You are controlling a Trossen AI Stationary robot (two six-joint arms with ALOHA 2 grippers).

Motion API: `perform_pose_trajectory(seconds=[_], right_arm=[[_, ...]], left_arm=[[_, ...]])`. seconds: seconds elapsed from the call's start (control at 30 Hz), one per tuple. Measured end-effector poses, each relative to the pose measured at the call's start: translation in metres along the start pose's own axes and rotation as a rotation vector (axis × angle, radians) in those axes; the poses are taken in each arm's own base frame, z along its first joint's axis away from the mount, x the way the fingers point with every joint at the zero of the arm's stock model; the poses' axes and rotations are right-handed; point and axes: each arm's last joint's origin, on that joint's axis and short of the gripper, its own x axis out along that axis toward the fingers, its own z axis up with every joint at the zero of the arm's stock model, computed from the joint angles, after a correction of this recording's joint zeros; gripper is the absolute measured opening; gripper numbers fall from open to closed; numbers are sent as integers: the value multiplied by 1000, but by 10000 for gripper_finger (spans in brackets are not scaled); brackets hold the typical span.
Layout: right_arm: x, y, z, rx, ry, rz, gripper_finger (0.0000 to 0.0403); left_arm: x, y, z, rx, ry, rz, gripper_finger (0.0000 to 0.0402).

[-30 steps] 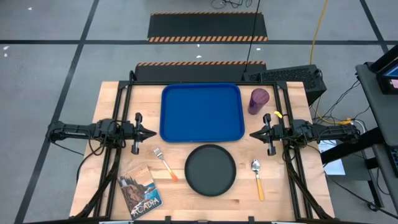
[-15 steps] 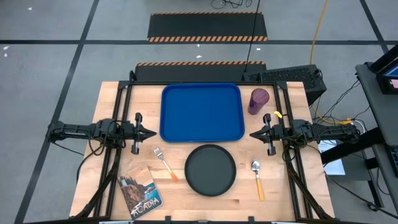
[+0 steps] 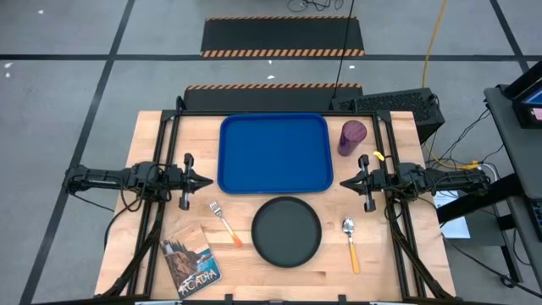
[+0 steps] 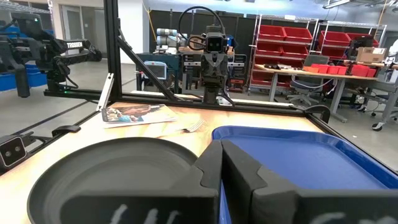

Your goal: Pick and place plate/cup/fork/spoon on tray

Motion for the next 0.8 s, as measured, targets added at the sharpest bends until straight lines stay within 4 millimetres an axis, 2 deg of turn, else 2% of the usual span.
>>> perform_pose_trajectory(seconds=[0.3,0.53,0.63,0.8], right_arm=[[0,0,0,-22,-2,-1,0],[0,0,1,110,-14,-1,0],[0,0,5,185,-52,0,0],[-1,-3,18,122,-172,-81,0]], left_arm=[[0,2,0,-9,0,50,19],[0,2,0,15,1,51,19],[0,2,1,10,-6,54,19],[0,2,5,9,-47,61,19]])
